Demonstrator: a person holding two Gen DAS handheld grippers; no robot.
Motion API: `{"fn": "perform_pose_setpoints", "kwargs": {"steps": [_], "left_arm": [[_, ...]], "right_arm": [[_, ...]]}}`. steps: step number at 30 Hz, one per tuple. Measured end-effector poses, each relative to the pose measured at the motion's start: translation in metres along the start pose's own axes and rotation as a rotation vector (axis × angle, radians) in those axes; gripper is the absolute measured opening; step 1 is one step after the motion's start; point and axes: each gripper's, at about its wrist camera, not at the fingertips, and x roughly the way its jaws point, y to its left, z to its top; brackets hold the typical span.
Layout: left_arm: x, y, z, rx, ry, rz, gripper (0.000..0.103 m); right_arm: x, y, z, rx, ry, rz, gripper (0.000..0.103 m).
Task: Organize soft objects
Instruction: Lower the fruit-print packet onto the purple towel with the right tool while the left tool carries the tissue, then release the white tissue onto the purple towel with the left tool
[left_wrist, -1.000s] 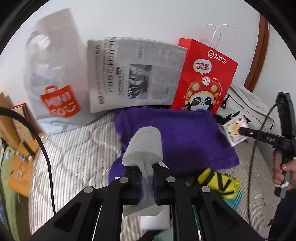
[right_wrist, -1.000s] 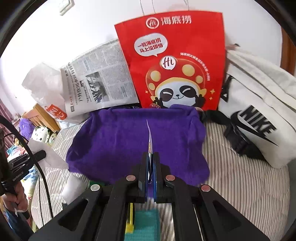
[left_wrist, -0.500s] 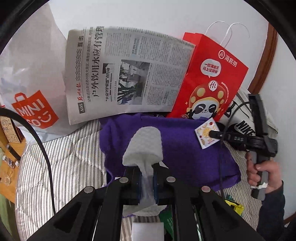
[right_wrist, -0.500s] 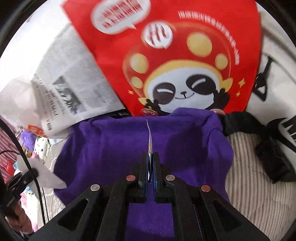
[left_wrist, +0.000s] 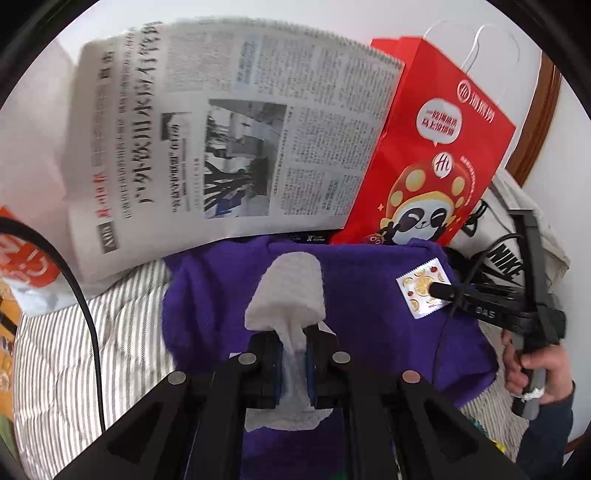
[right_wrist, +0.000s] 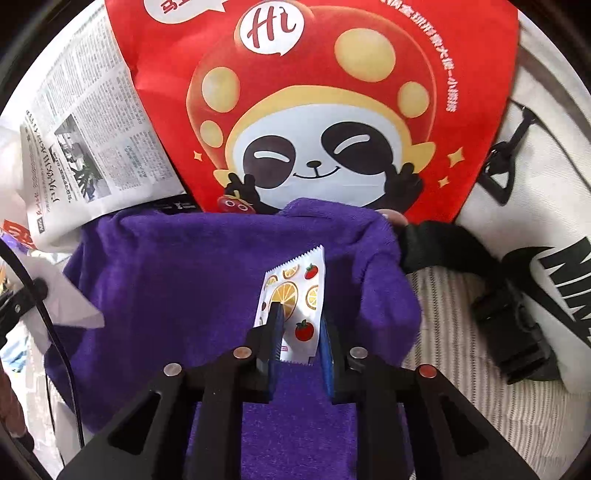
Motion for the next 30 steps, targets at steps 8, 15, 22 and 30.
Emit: {"fn": "perform_pose_setpoints", "kwargs": {"steps": [8,15,22,30], "left_arm": [[0.03,0.004,0.005,-0.034,0.024,0.005,0.01],[0.048,0.014,0.0,-0.066,0.06,0.06,0.01],[0.069,0.019,-0.006,-0.072,0.115,0.119,0.01],[0.081,0.014,-0.011,-0.058,0.139,0.15,0.012]], "right_arm": [[-0.013,0.005,-0.004,-0.084,-0.016,-0.086,0.053],[-0.04,0.016,-0.003,-0.117,-0.065,-0.041,0.054],[-0.064,0.022,-0.002,-0.137,-0.108,-0.026,0.056],[-0.082,0.013,0.001,-0.119,-0.129,-0.028,0.057]]}}
